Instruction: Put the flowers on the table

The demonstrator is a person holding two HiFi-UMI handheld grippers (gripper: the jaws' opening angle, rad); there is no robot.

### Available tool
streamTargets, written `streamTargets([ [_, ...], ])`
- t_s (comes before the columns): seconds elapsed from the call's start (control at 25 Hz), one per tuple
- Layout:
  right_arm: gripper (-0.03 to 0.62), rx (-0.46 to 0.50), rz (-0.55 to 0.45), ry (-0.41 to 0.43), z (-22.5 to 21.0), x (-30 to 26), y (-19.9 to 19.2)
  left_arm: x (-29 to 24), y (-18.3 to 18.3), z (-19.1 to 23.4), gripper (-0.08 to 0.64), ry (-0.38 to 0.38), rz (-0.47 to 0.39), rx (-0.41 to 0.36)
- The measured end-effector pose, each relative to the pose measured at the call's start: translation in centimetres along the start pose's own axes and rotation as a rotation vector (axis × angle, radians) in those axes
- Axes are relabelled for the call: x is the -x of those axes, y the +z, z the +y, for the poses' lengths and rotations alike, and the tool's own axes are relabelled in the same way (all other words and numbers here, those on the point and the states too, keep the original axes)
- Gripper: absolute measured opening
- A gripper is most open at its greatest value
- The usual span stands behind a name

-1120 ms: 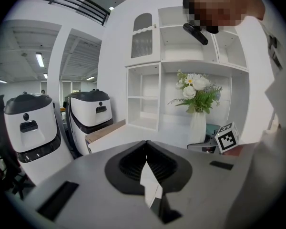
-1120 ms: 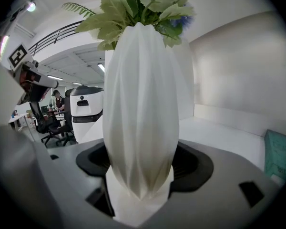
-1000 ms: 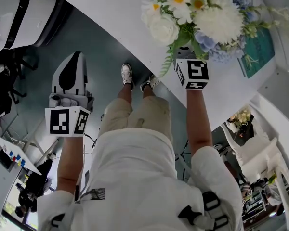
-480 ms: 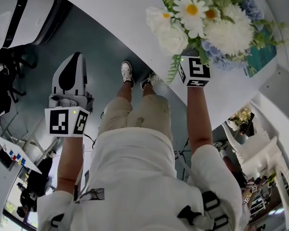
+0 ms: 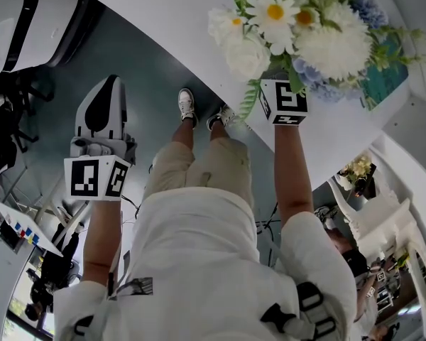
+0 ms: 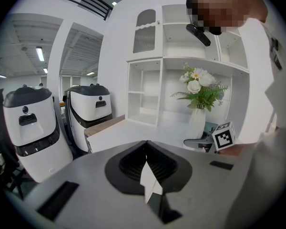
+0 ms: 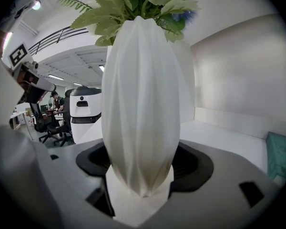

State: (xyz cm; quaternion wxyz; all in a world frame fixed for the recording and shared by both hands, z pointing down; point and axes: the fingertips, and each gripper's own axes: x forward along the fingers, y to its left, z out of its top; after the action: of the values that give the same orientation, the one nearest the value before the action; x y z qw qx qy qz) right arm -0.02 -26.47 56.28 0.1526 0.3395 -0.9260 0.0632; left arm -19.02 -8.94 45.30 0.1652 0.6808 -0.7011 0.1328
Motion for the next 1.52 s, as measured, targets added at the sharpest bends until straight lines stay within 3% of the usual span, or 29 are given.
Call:
streamTargets([
  [0.4, 0.371, 0.046, -0.017, -0.001, 0.2, 0.1, -0.3, 0.9, 0.0, -1.3, 0.015, -0.009, -0.01, -0.007],
  [0.84, 0.42, 0.074, 0.007, -0.024, -0.1, 2.3, -0.7, 1.2, 0.3, -2.4, 0.015, -0.033, -0.03, 0.001],
  [1.2, 0.419, 0.041, 0.067, -0.049, 1.0, 6.1, -0.9, 1.5, 2.2, -3.5, 0.015, -0.095, -0.077, -0.013],
  [1.52, 0.417, -0.03, 0.1, -0.129, 1.4, 10.5, 0.4, 1.9, 3.8, -4.6, 0.015, -0.18, -0.126, -0.046],
])
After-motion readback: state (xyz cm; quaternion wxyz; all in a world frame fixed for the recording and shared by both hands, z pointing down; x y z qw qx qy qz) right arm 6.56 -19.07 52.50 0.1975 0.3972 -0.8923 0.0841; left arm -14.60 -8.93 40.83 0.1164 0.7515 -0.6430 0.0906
